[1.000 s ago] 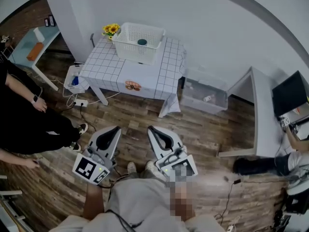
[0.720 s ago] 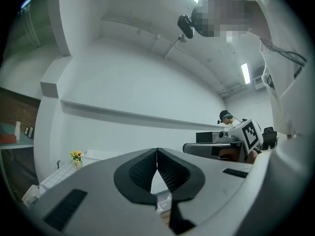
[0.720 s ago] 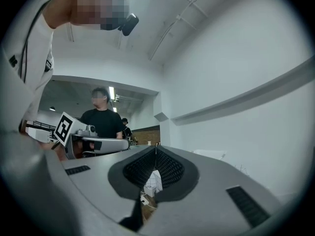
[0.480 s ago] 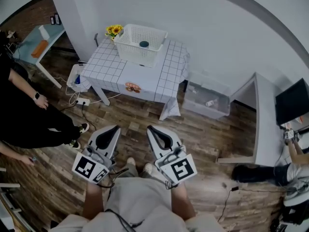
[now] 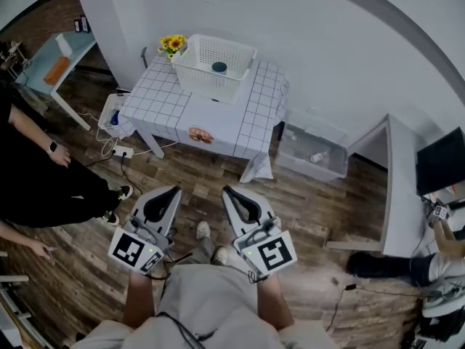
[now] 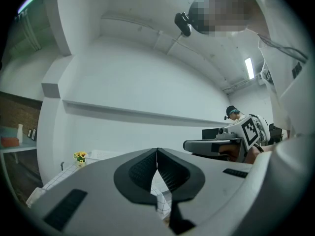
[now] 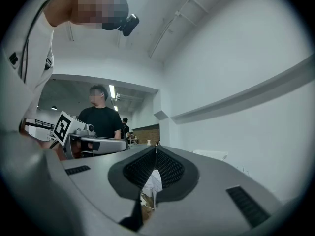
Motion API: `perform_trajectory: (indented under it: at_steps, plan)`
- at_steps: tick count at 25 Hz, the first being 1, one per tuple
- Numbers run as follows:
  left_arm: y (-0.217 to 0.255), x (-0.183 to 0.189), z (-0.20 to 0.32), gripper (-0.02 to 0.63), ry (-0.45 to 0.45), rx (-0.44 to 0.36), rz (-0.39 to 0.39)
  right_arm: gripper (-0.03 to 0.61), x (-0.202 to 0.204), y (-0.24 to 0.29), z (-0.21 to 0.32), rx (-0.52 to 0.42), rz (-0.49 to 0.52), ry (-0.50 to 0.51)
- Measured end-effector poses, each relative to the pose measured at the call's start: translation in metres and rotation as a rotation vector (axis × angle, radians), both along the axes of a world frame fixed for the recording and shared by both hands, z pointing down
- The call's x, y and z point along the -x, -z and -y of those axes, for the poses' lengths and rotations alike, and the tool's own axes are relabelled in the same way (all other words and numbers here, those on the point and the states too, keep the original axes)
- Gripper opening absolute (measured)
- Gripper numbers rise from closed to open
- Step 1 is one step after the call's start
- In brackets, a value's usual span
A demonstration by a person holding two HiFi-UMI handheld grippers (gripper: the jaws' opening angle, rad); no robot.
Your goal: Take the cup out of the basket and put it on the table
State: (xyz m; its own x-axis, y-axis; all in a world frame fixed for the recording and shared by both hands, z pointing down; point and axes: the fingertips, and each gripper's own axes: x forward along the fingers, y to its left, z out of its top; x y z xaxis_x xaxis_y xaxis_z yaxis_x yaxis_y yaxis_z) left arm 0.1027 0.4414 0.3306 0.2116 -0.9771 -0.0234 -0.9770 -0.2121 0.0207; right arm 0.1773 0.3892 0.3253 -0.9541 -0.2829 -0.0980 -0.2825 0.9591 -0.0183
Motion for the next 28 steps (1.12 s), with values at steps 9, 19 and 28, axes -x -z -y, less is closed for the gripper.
perform_trajectory:
  at_steps: [9, 19, 28]
  plan:
    - [-0.003, 0.049, 0.050, 0.011, -0.020, -0.004, 0.000, 0.011, 0.044, -0.006, 0.053, 0.012, -0.017, -0.032]
    - [-0.003, 0.098, 0.094, 0.011, -0.042, -0.004, -0.007, 0.011, 0.091, -0.009, 0.096, 0.007, -0.042, -0.063]
    - [-0.001, 0.122, 0.137, 0.011, -0.046, -0.002, -0.016, 0.011, 0.115, -0.009, 0.138, 0.011, -0.050, -0.069]
